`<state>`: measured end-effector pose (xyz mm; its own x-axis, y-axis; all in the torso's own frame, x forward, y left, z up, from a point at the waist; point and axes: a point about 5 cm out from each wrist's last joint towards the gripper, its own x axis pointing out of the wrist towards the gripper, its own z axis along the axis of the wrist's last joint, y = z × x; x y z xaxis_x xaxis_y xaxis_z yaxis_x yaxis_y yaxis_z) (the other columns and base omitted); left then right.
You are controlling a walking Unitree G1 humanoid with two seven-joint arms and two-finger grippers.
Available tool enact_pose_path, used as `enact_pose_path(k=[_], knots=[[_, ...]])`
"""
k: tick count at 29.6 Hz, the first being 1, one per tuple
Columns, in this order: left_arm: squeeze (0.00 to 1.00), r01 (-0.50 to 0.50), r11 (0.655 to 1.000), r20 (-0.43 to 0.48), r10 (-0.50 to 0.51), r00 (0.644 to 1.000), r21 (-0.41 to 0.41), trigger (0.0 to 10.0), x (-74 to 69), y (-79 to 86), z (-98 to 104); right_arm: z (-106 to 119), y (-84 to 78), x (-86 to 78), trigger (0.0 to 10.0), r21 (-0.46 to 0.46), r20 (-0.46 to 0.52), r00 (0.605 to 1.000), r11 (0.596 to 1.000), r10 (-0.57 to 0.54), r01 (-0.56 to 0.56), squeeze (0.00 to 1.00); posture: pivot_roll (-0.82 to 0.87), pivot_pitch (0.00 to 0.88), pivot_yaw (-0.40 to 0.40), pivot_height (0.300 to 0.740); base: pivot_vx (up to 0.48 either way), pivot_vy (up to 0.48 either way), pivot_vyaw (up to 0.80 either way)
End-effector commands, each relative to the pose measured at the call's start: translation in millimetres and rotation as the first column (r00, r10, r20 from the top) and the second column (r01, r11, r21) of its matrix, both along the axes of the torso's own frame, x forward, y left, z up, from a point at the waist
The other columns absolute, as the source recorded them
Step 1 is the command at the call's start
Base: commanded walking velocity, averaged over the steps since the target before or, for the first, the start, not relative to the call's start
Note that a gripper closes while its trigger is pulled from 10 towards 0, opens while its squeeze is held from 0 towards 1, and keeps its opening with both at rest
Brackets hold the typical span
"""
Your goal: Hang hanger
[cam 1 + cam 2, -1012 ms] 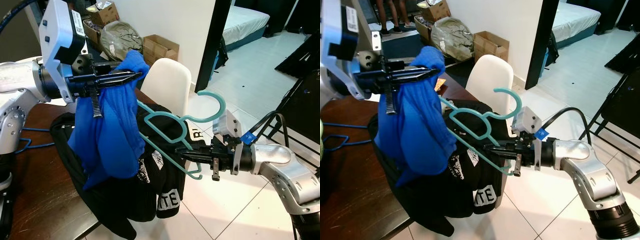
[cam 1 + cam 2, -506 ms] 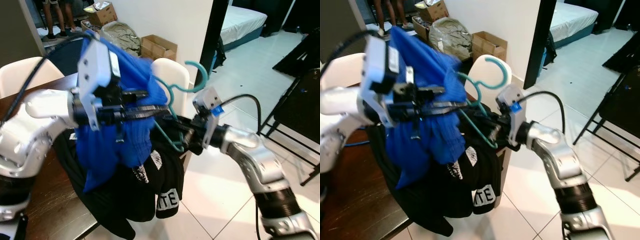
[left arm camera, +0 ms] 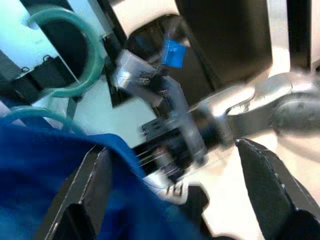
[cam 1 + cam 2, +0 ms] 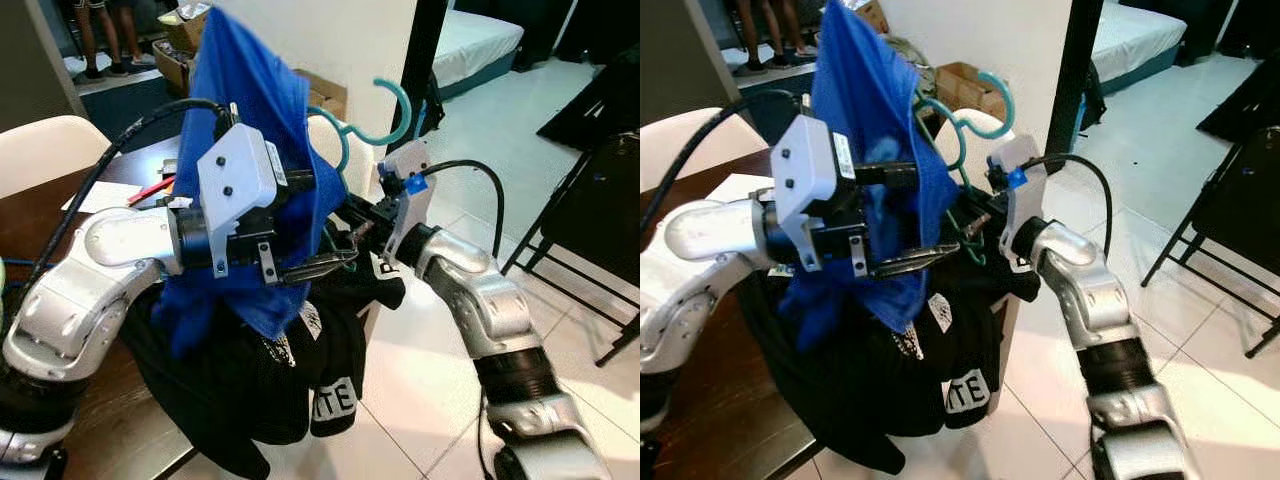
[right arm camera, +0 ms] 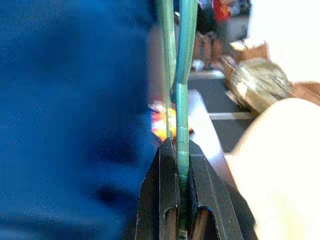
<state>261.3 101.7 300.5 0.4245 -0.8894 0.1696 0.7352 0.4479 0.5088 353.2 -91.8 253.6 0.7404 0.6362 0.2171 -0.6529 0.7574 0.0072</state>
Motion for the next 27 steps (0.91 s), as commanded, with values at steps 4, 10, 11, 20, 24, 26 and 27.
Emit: enact_pose_path(k=[4,10,11,20,24,26,27], knots=[[1.0,-0.051,0.999,0.0,0.051,0.999,0.01,10.0,-0.5,-5.3,-6,17,0.6,2.2,10.0,0.058,0.068,0.998,0.998,-0.016,0.012,0.0,0.06,0.067,-0.022,0.74,0.0,0.0,0.0],[1.0,-0.094,0.994,0.024,0.092,0.995,0.059,10.0,-3.0,-14.7,-16,19,11.0,5.8,10.0,0.041,0.091,0.996,0.999,-0.02,0.016,0.0,0.08,0.066,-0.027,0.74,0.0,0.0,0.0],[1.0,-0.094,0.994,0.024,0.092,0.995,0.059,10.0,-3.0,-14.7,-16,19,11.0,5.8,10.0,0.041,0.091,0.996,0.999,-0.02,0.016,0.0,0.08,0.066,-0.027,0.74,0.0,0.0,0.0],[0.0,-0.249,0.969,0.069,0.248,0.966,0.006,10.0,1.9,-13.3,-22,43,10.3,8.0,10.0,0.253,0.12,0.992,0.967,-0.027,-0.004,0.0,0.07,0.063,-0.025,0.74,0.0,0.0,0.0],[0.0,-0.291,0.956,0.076,0.293,0.953,-0.037,10.0,3.6,-11.5,-19,50,8.9,7.2,10.0,0.303,0.143,0.99,0.952,-0.015,-0.03,0.0,0.07,0.063,-0.025,0.74,0.0,0.0,0.0],[0.0,-0.316,0.943,0.061,0.324,0.944,-0.108,10.0,5.0,-7.7,-12,56,7.0,5.9,10.0,0.334,0.173,0.985,0.941,0.0,-0.059,0.0,0.07,0.059,-0.035,0.74,0.0,0.0,0.0],[0.0,-0.302,0.927,0.017,0.313,0.95,-0.223,10.0,4.6,8.1,6,58,1.1,4.3,10.0,0.327,0.21,0.977,0.94,0.028,-0.097,0.0,0.08,0.058,-0.04,0.74,0.0,0.0,0.0]])
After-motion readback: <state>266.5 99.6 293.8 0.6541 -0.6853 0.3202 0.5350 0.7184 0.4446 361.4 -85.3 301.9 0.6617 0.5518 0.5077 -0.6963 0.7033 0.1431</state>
